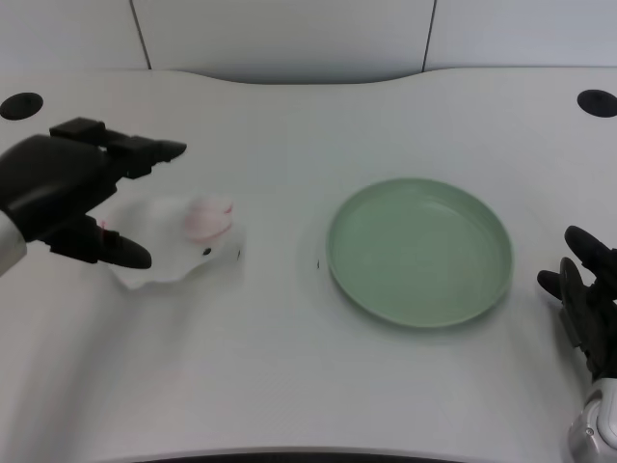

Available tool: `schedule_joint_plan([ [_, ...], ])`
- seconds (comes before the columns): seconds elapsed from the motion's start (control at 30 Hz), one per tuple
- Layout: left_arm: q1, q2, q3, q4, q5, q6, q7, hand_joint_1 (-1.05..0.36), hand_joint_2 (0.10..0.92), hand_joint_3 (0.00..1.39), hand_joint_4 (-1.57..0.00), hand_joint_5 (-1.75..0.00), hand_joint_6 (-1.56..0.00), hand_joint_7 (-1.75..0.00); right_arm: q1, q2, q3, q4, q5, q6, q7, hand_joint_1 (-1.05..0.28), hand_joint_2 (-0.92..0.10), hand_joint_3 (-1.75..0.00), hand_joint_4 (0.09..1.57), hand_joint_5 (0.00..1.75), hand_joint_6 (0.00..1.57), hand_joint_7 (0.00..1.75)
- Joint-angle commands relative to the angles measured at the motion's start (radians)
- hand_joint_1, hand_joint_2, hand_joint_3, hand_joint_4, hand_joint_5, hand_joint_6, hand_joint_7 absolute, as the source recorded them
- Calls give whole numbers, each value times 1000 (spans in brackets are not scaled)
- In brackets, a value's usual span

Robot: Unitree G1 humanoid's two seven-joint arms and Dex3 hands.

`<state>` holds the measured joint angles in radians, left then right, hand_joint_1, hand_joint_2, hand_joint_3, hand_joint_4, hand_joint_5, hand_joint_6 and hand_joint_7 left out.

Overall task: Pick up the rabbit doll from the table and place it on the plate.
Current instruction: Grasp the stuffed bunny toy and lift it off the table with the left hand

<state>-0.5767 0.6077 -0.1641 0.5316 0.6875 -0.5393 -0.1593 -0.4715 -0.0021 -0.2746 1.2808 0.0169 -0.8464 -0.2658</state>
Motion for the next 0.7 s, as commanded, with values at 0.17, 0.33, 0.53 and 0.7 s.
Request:
schedule_joint_plan([
  [0.17, -161, 27, -106, 45, 78, 119, -62, -1004, 921, 68, 1, -1, -39, -1, 13, -11, -2, 2, -3, -13, -21, -335, -921, -256, 910, 467, 916, 8],
  [0.33, -246, -3, -165, 156, 72, 157, -105, -1043, 919, 47, 1, 1, -28, -1, 18, -10, 2, 0, -1, -22, -17, -369, -921, -256, 913, 459, 915, 7],
  [0.53, -368, -87, -267, 393, 104, 203, -112, -1048, 916, 29, -49, -25, -56, -14, 19, -12, 4, 0, 0, -34, 2, -340, -921, -284, 914, 460, 921, 9],
  [0.7, -429, -157, -318, 577, 102, 228, -74, -1048, 884, 5, -126, -61, -126, -43, 33, -6, -4, -7, 15, -51, 15, -358, -921, -280, 911, 463, 923, 9],
])
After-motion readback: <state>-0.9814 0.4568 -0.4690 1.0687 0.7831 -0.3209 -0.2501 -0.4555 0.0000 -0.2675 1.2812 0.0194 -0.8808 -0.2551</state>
